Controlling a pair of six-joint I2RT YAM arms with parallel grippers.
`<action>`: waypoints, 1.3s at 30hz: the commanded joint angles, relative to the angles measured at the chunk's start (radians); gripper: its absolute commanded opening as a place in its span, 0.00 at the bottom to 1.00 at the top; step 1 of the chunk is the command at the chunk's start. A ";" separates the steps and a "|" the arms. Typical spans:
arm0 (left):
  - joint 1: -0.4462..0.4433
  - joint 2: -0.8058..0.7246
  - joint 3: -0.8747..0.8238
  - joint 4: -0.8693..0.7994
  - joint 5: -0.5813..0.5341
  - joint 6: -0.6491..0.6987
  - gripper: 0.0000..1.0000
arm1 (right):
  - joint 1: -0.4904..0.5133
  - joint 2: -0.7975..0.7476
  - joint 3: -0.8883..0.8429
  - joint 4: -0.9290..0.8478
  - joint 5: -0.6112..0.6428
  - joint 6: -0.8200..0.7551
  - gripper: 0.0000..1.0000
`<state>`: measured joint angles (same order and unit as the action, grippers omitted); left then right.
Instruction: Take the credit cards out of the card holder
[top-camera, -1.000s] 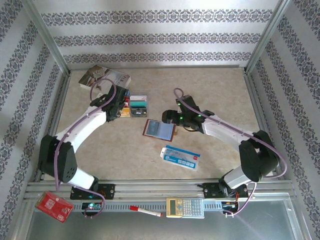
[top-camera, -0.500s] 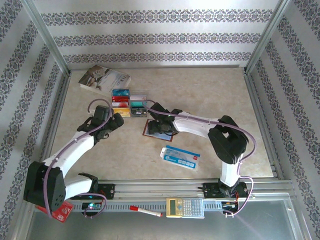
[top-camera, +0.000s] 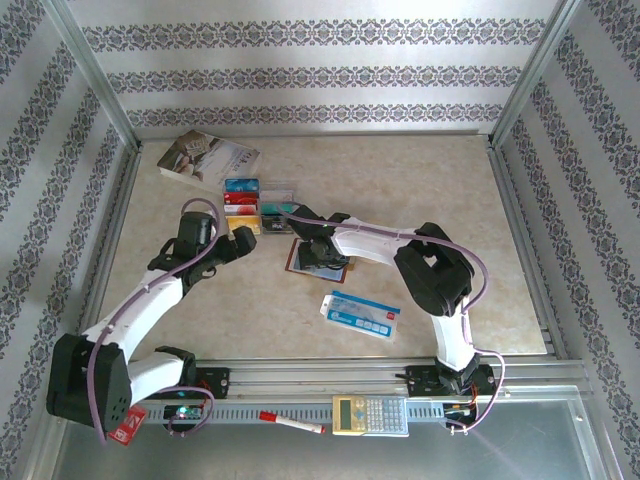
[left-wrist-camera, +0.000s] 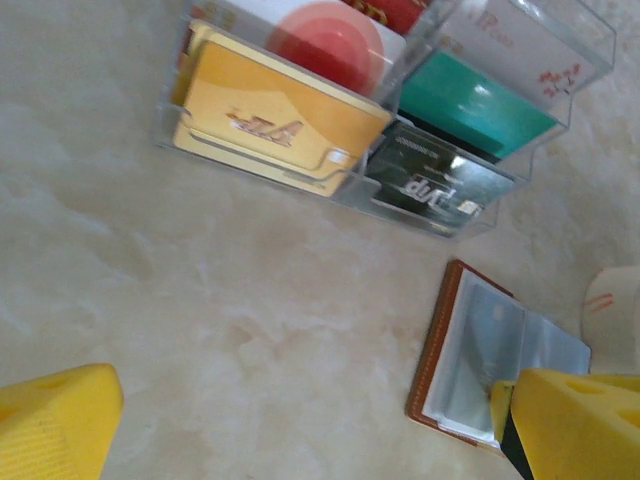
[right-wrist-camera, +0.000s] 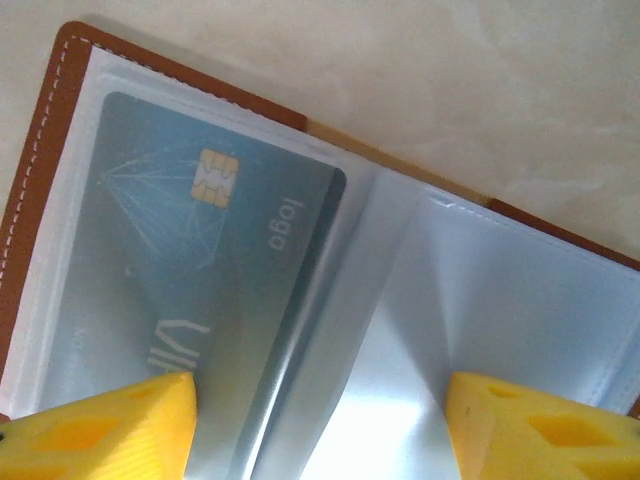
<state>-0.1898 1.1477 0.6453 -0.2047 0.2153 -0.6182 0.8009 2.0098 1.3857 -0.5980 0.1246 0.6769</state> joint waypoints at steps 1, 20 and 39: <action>0.011 0.041 0.007 0.059 0.114 0.016 0.99 | -0.003 0.018 -0.021 -0.037 0.010 0.010 0.65; -0.099 0.386 0.059 0.371 0.463 -0.196 0.42 | -0.055 -0.037 -0.192 0.116 -0.109 0.008 0.49; -0.213 0.630 0.242 0.198 0.362 -0.167 0.34 | -0.066 -0.045 -0.217 0.132 -0.098 0.001 0.43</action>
<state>-0.3870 1.7653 0.8581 0.0650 0.6121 -0.8047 0.7475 1.9221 1.2186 -0.4149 0.0437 0.6773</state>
